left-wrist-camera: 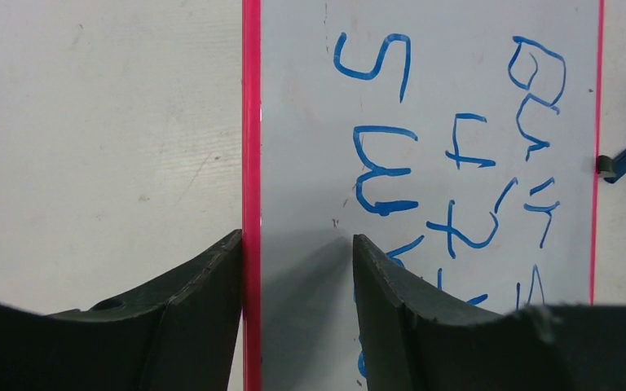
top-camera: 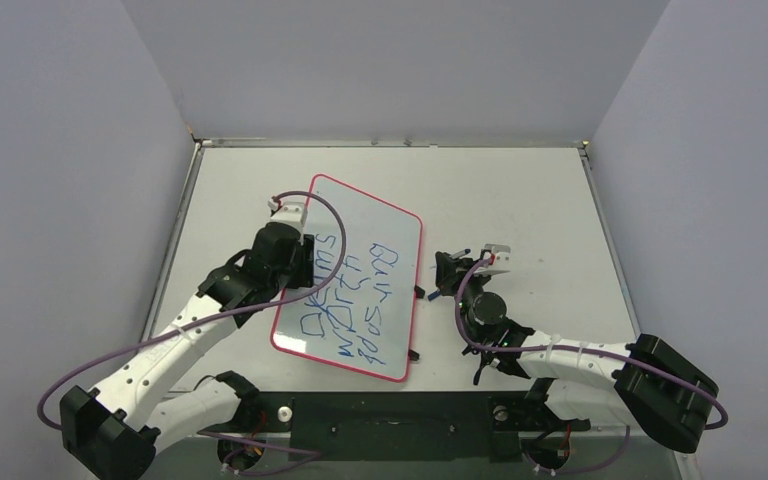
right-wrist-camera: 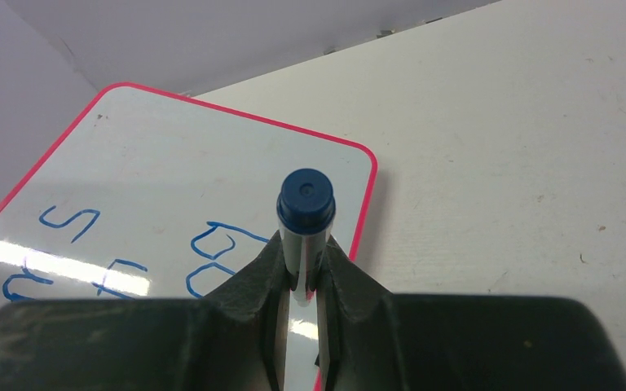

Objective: Write a sentence on the whiteboard
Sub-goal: Place the whiteboard on the whiteboard stand, then pick up the pen cap from the center of the board.

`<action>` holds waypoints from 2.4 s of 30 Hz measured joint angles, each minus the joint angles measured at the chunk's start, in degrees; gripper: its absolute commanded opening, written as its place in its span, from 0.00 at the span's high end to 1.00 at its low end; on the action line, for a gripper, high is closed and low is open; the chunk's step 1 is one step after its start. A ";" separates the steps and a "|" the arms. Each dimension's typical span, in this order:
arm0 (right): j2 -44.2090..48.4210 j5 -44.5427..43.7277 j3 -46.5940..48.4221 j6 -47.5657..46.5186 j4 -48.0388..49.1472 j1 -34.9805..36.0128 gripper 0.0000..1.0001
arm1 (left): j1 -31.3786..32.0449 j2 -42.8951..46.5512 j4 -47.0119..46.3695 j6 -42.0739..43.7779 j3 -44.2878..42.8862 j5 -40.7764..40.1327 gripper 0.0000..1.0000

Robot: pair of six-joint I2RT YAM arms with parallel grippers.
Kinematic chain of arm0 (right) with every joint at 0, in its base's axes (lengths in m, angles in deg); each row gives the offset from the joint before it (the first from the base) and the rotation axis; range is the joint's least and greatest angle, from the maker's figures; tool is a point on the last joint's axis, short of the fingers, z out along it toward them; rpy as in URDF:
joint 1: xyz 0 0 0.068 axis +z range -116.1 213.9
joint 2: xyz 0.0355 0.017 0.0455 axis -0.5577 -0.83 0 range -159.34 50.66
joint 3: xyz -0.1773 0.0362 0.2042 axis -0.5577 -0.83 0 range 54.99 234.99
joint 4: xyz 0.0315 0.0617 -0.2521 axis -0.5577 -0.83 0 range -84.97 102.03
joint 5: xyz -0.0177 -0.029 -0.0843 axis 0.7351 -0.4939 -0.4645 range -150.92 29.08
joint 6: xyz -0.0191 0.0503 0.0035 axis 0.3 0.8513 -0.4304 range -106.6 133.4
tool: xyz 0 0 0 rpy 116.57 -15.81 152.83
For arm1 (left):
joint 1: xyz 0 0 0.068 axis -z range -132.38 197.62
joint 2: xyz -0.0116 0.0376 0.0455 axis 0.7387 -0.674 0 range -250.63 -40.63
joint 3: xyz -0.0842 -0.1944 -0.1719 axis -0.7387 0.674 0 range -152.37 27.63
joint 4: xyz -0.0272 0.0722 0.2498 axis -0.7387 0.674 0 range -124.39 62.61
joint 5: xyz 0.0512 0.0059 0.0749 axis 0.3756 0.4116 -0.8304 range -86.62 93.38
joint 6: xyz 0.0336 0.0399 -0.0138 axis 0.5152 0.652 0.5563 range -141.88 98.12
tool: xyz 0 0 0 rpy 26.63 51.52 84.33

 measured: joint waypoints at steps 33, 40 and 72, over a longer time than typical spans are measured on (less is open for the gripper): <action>7.23 -0.44 0.52 -2.73 -6.16 -0.13 1.00 | 2.60 1.29 8.92 6.93 -14.43 -6.88 0.35; 18.23 -1.09 1.77 -4.57 -12.72 -3.26 1.00 | 8.48 -5.29 9.05 8.83 -23.74 -7.04 0.35; 32.63 15.37 15.69 7.78 -51.76 -42.97 1.00 | 26.47 -53.31 -12.57 17.73 -30.93 15.47 0.45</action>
